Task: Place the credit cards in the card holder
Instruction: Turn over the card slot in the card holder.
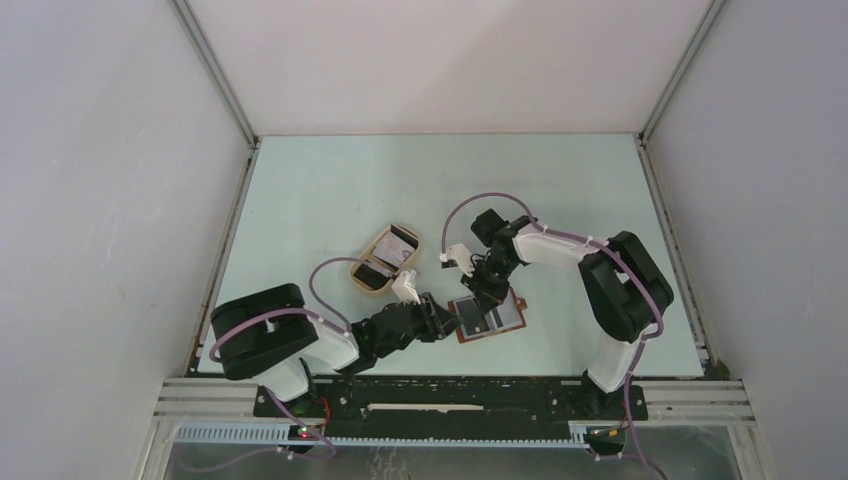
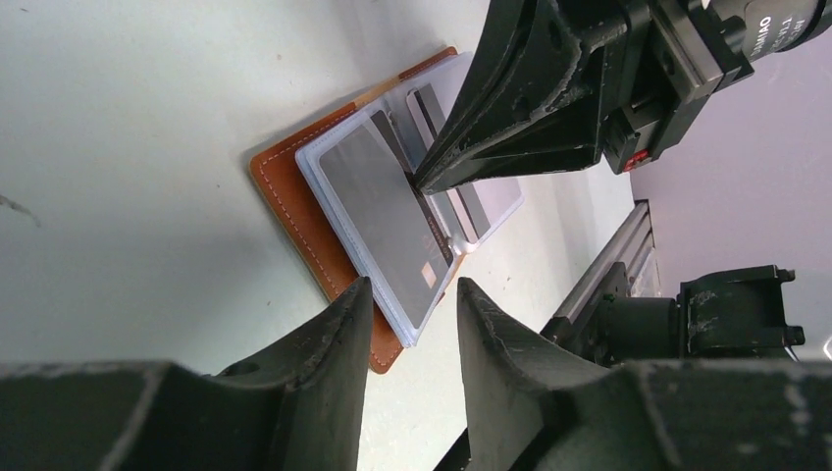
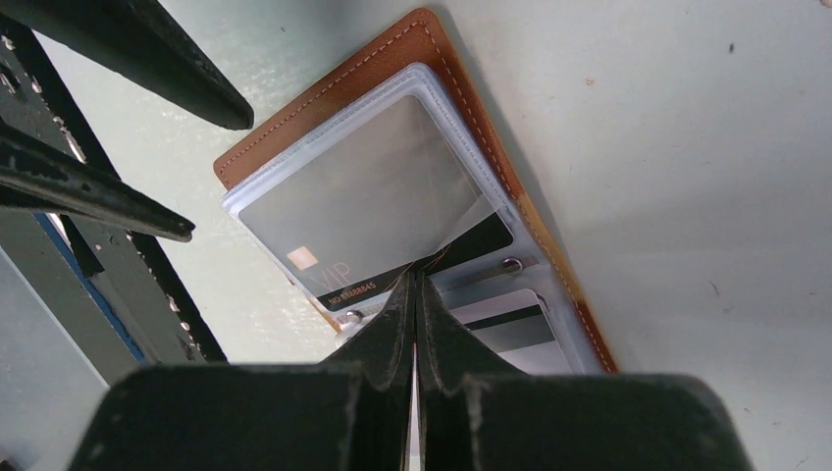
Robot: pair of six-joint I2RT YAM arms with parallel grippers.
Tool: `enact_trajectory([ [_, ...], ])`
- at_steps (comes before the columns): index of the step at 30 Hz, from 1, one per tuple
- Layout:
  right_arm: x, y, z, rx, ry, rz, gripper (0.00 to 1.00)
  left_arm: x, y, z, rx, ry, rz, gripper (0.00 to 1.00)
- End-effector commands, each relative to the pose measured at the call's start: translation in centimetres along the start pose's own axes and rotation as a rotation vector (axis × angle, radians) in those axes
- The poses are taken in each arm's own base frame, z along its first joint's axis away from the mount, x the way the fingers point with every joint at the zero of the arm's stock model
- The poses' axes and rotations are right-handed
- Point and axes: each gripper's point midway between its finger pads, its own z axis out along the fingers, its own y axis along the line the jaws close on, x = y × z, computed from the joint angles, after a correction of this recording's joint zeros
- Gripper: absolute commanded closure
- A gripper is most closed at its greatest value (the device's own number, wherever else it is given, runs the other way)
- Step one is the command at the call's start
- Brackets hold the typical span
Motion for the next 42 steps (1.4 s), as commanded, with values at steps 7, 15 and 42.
enact_trajectory([
  [7,-0.1,-0.5,0.1,0.017,0.031,0.016,0.96,-0.9,-2.3,1.1,0.079,-0.018,-0.047,0.56],
  [15,0.2,-0.6,0.4,0.008,0.048,0.027,0.96,-1.2,-2.6,1.2,0.089,-0.026,-0.052,0.56],
  [42,0.2,-0.6,0.4,0.006,0.051,0.031,0.96,-1.3,-2.0,1.6,0.062,-0.031,-0.069,0.56],
])
